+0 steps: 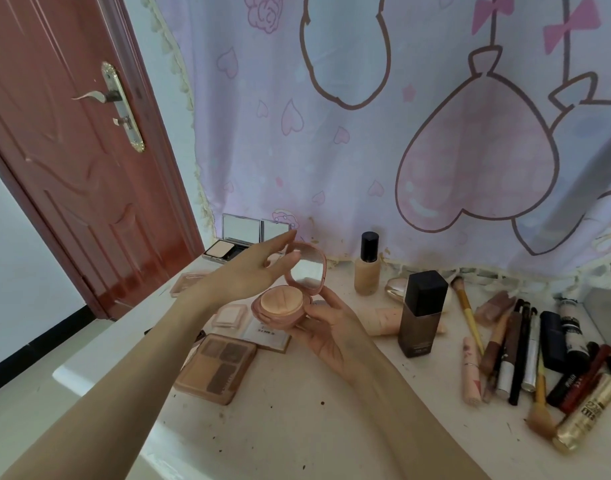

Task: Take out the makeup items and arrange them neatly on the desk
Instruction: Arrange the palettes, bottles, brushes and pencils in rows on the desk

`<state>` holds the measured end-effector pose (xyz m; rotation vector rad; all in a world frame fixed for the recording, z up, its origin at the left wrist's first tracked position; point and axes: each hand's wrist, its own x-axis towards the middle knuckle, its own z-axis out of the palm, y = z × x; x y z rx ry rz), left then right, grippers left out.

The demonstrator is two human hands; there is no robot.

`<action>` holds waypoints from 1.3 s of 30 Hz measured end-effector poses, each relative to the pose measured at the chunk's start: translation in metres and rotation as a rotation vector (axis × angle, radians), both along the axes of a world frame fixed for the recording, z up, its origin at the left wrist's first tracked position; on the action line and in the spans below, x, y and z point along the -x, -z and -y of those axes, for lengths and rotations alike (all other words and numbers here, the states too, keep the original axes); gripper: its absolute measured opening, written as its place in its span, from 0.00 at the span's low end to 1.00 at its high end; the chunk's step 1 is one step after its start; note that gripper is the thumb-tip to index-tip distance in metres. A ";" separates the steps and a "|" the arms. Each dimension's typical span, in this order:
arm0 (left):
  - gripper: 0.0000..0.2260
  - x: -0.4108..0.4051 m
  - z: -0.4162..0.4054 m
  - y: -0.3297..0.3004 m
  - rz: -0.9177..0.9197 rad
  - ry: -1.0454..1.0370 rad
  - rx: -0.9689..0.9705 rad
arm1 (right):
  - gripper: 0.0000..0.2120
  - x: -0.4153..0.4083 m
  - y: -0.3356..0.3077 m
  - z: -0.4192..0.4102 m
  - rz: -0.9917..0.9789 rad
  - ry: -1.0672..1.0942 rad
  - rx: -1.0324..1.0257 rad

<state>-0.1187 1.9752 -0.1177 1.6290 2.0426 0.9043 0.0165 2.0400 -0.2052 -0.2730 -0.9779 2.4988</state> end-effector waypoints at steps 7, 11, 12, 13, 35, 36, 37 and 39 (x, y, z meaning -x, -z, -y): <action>0.52 0.013 0.005 0.026 -0.011 -0.152 0.106 | 0.18 0.023 -0.021 -0.027 0.077 0.080 -0.032; 0.48 0.020 -0.005 0.042 -0.067 -0.263 0.012 | 0.16 0.044 -0.029 -0.043 0.175 0.108 -0.125; 0.46 0.021 -0.008 0.045 -0.069 -0.284 -0.010 | 0.16 0.049 -0.030 -0.046 0.192 0.105 -0.135; 0.45 0.023 -0.012 0.047 -0.065 -0.302 -0.029 | 0.15 0.053 -0.030 -0.050 0.209 0.106 -0.145; 0.32 0.033 -0.057 0.094 -0.430 -0.532 -0.075 | 0.14 0.100 0.001 -0.092 0.874 0.779 -0.784; 0.32 0.034 -0.058 0.094 -0.428 -0.534 -0.070 | 0.11 0.100 0.001 -0.092 0.892 0.781 -0.791; 0.32 0.034 -0.059 0.095 -0.421 -0.539 -0.067 | 0.10 0.101 0.002 -0.093 0.906 0.783 -0.794; 0.32 0.035 -0.061 0.096 -0.410 -0.543 -0.069 | 0.10 0.103 0.003 -0.096 0.916 0.790 -0.791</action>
